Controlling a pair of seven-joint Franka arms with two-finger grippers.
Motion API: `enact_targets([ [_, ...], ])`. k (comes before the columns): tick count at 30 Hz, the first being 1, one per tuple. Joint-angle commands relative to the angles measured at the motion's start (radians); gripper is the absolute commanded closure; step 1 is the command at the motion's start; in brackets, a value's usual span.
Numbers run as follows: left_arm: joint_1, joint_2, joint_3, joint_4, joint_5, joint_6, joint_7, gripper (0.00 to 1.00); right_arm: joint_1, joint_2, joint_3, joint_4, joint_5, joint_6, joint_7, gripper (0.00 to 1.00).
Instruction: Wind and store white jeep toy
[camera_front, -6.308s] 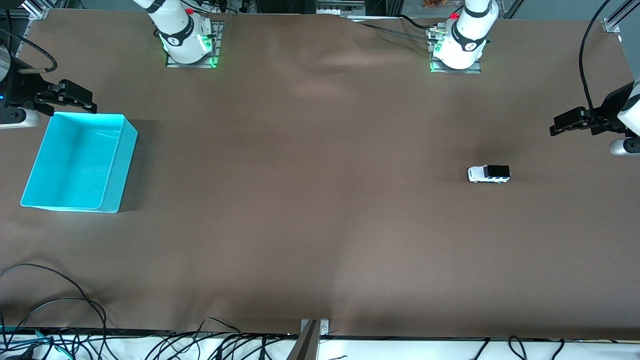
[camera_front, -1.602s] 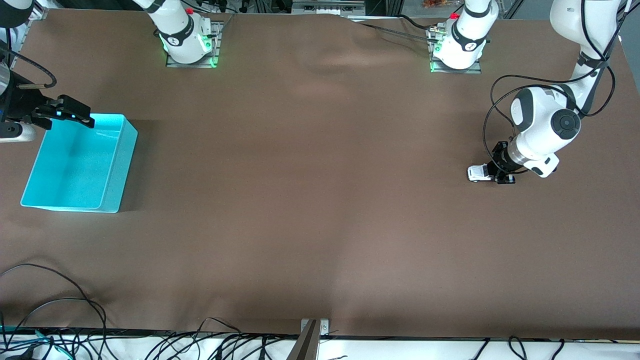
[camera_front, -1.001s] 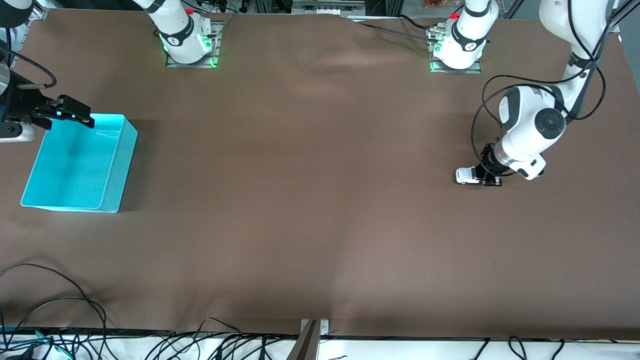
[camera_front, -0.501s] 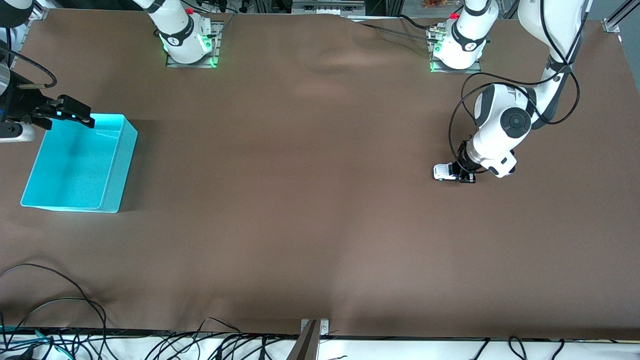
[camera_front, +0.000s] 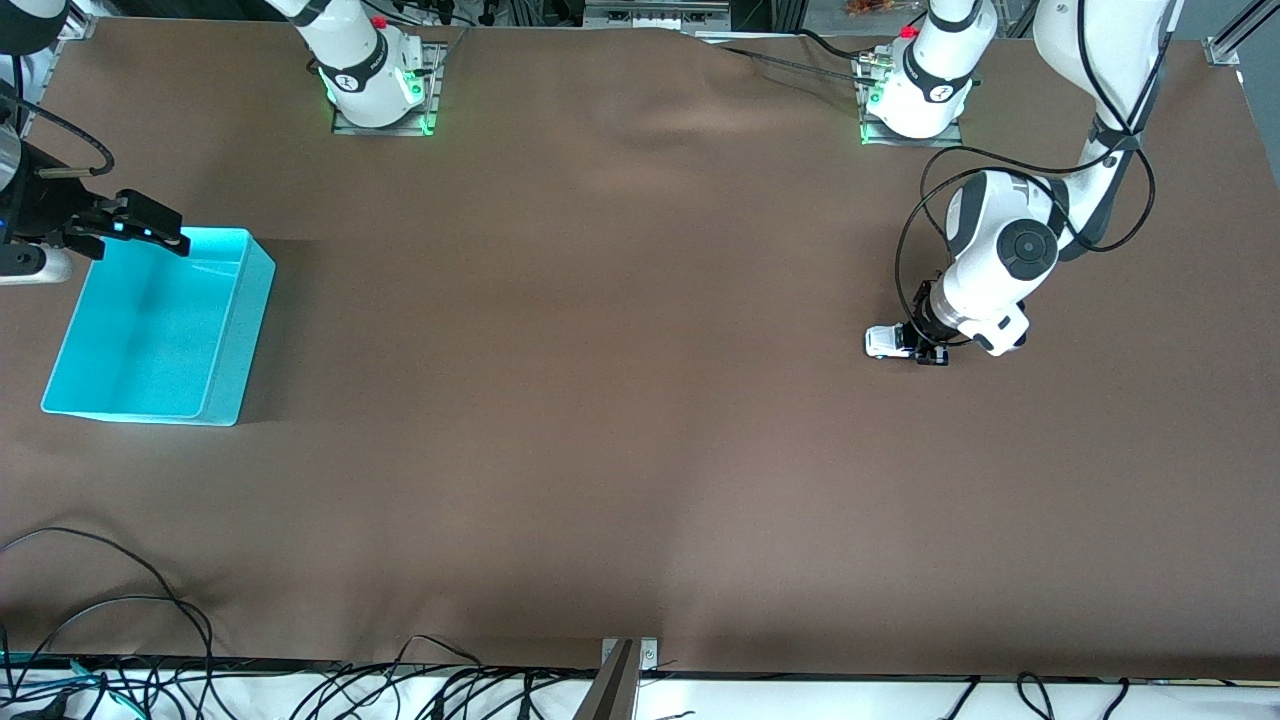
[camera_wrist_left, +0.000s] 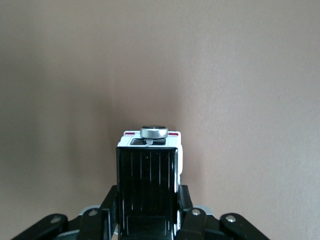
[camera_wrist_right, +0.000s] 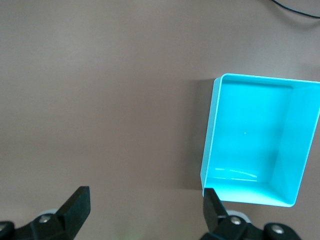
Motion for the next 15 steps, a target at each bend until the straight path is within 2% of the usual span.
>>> enact_targets([
  [1,0.038,0.019,0.001,0.008,0.029,-0.001,-0.012,0.81,0.000,0.006,0.004,0.023,-0.013,-0.008,-0.003,0.00],
  [15,0.144,0.032,-0.002,0.008,0.200,0.001,-0.012,0.81,0.000,0.006,0.004,0.023,-0.013,-0.007,-0.001,0.00],
])
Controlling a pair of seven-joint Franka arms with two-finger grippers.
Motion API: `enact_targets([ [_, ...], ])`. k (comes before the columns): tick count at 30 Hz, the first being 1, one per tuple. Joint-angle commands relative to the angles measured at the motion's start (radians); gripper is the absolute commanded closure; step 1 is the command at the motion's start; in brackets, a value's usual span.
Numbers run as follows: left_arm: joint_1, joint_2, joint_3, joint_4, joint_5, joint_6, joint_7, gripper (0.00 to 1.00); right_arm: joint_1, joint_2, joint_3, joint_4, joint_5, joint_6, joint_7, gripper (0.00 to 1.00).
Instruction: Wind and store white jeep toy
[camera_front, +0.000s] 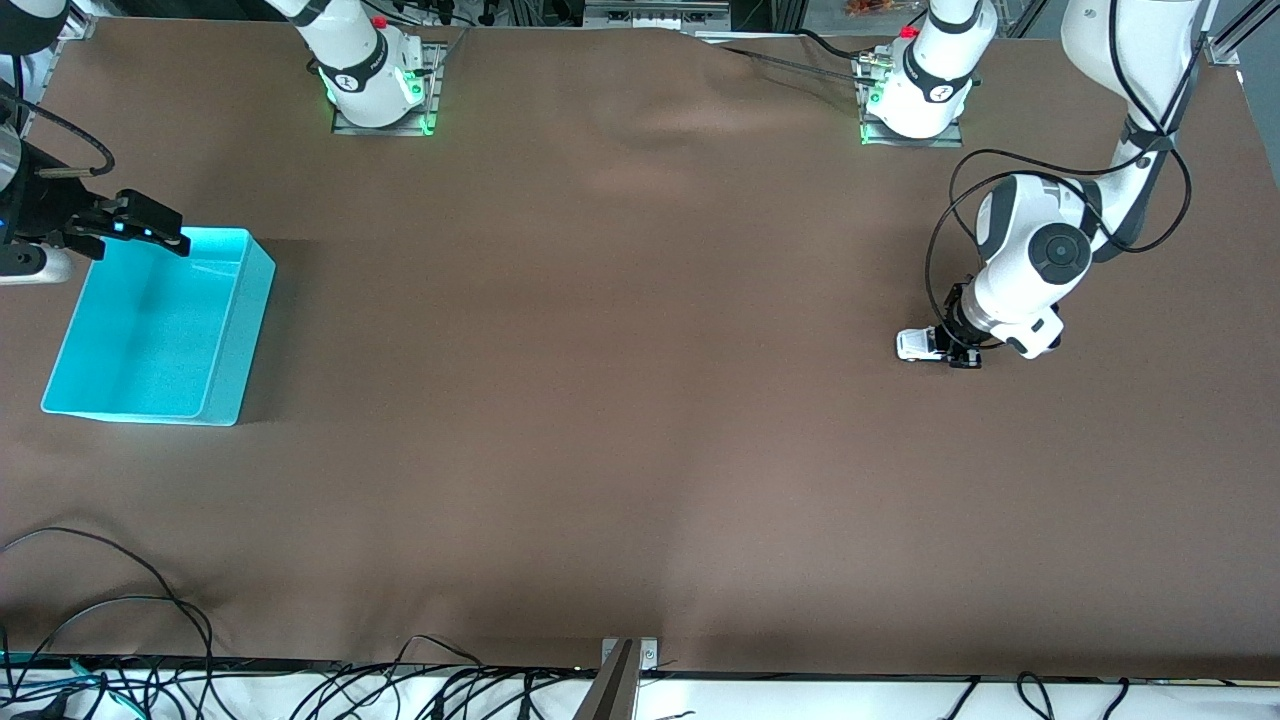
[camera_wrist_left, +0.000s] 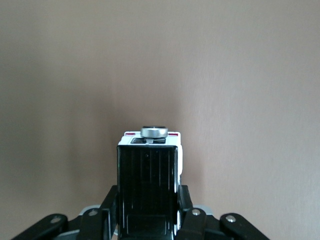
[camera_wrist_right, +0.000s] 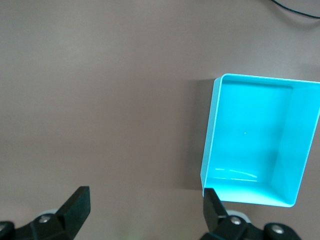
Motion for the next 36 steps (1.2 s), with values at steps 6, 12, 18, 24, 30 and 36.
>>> enact_targets([
  [6,0.105,0.040,-0.005,0.008,0.117,0.019,0.050,0.81,0.000,0.006,0.004,0.023,-0.015,-0.007,-0.001,0.00],
  [12,0.161,0.042,-0.005,0.008,0.119,0.021,0.125,0.81,0.000,0.006,0.004,0.023,-0.015,-0.007,-0.003,0.00],
  [18,0.227,0.046,-0.005,0.008,0.119,0.054,0.199,0.81,0.000,0.006,0.004,0.023,-0.016,-0.009,-0.003,0.00],
  [24,0.289,0.071,-0.002,0.008,0.120,0.105,0.251,0.80,0.000,0.006,0.004,0.023,-0.016,-0.007,-0.003,0.00],
  [30,0.351,0.086,-0.002,0.010,0.152,0.134,0.302,0.76,0.000,0.006,0.004,0.023,-0.016,-0.007,-0.003,0.00],
  [36,0.380,0.088,-0.003,0.023,0.200,0.136,0.303,0.24,0.000,0.006,0.004,0.023,-0.016,-0.007,-0.003,0.00],
])
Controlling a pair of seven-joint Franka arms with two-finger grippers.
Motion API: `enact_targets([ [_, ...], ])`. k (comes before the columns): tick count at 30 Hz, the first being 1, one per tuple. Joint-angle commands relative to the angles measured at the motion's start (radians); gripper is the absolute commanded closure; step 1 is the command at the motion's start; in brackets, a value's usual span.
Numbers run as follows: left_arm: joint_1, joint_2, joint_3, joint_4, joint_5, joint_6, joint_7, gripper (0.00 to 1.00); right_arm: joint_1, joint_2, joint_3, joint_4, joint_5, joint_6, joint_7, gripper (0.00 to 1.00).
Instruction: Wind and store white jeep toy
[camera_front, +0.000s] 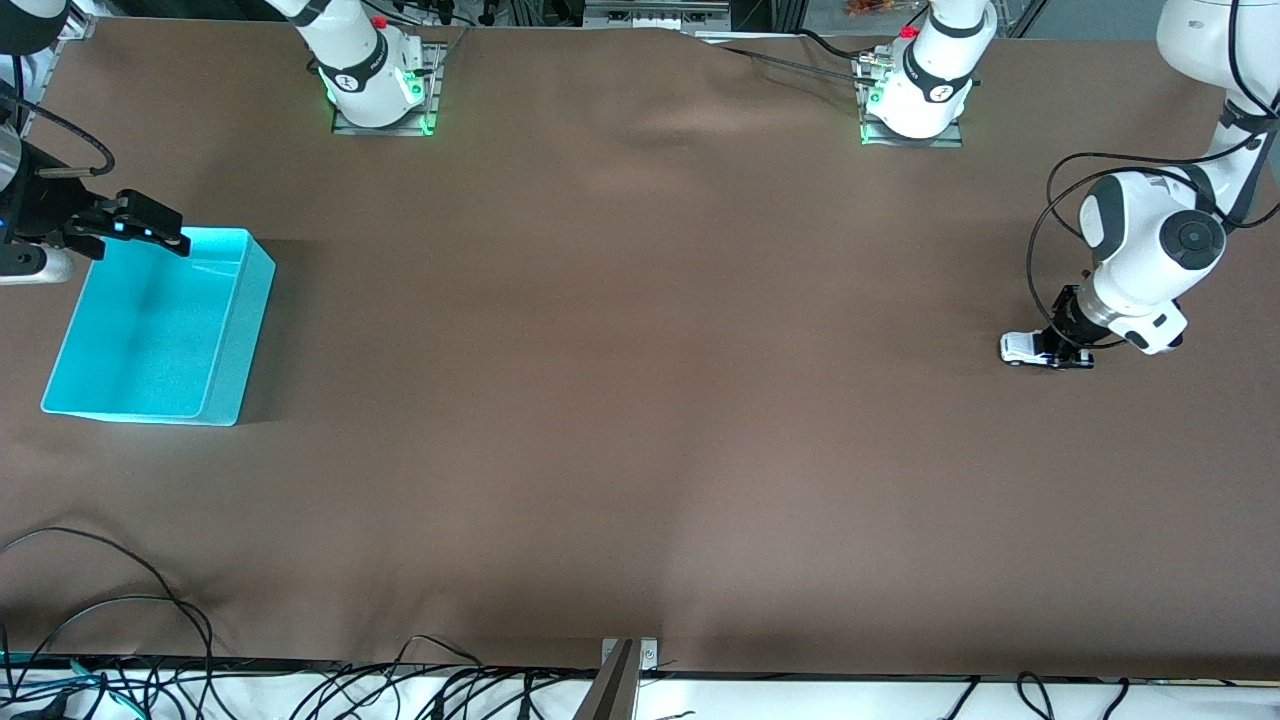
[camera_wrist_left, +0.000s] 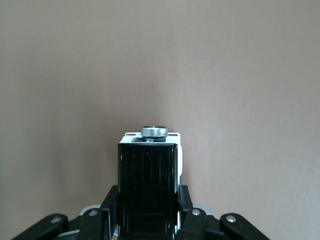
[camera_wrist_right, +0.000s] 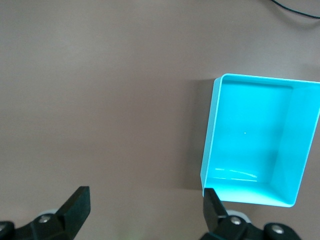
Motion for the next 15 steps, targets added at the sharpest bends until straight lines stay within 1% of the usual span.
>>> enact_targets([
  [1,0.035,0.061,-0.003,0.018,0.050,0.009,0.022,0.00,0.000,0.006,0.004,0.021,-0.016,-0.007,-0.003,0.00],
  [9,0.049,0.047,-0.001,0.076,0.049,-0.023,0.025,0.00,0.000,0.006,0.004,0.021,-0.016,-0.010,-0.003,0.00],
  [12,0.058,0.027,-0.003,0.106,0.050,-0.083,0.032,0.00,0.000,0.006,0.004,0.021,-0.016,-0.007,-0.003,0.00],
  [15,0.058,-0.003,-0.006,0.133,0.049,-0.177,0.081,0.00,0.000,0.006,0.004,0.023,-0.016,-0.007,-0.003,0.00],
])
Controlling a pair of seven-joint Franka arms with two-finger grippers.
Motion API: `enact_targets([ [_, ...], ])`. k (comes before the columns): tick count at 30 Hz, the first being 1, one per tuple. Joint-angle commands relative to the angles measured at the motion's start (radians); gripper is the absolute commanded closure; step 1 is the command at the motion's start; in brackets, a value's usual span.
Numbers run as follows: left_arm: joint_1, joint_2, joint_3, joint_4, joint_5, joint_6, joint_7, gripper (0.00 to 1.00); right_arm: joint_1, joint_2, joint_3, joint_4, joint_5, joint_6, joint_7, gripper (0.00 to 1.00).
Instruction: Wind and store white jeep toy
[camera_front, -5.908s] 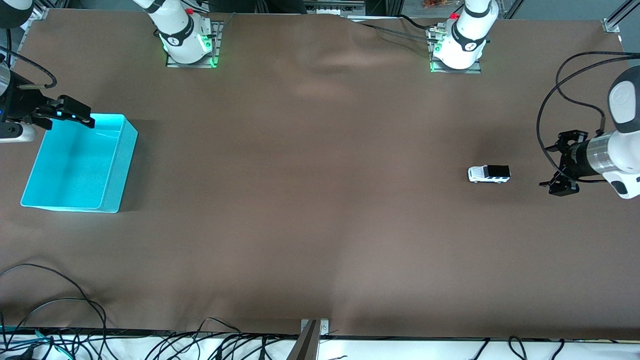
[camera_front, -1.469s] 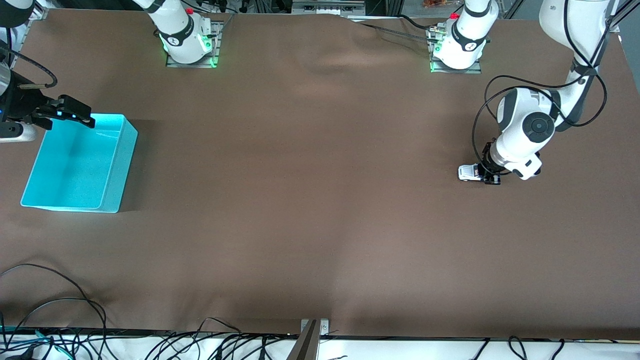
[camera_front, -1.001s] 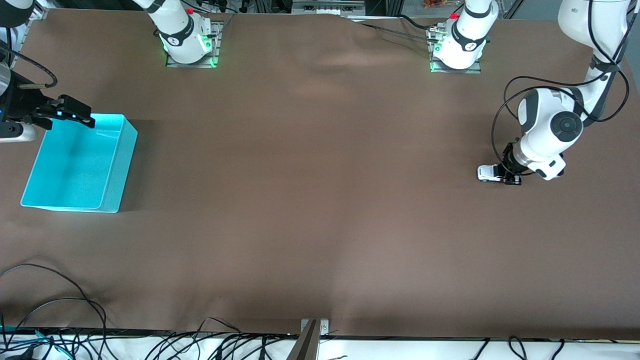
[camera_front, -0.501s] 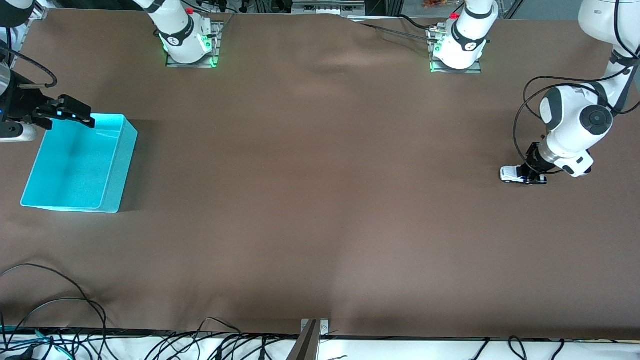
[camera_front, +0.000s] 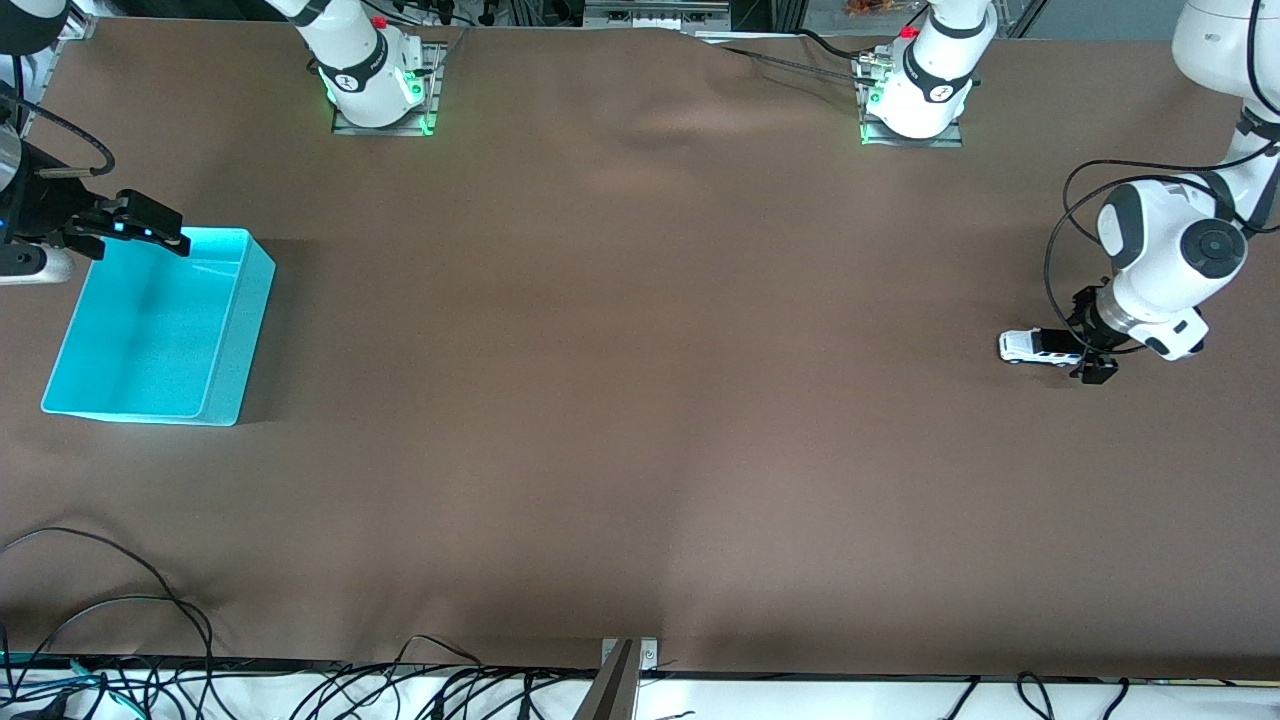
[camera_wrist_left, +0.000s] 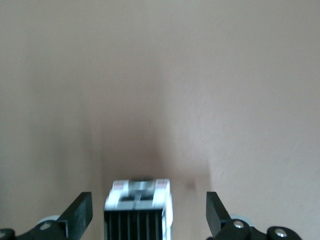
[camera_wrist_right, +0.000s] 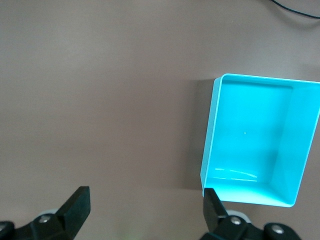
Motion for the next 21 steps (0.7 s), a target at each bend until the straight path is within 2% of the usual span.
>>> enact_targets([
  [1,0.015,-0.056,-0.007,0.062,0.026,-0.160,0.080,0.00,0.000,0.006,0.004,0.023,-0.016,-0.007,-0.003,0.00],
  [10,0.014,-0.158,-0.015,0.108,0.017,-0.306,0.232,0.00,0.000,0.006,0.004,0.023,-0.016,-0.007,-0.001,0.00],
  [14,0.017,-0.192,-0.045,0.141,0.000,-0.359,0.310,0.00,0.000,0.008,0.004,0.023,-0.016,-0.007,-0.001,0.00],
  [21,0.011,-0.203,-0.084,0.325,-0.095,-0.554,0.459,0.00,0.000,0.008,0.004,0.021,-0.016,-0.007,-0.001,0.00],
])
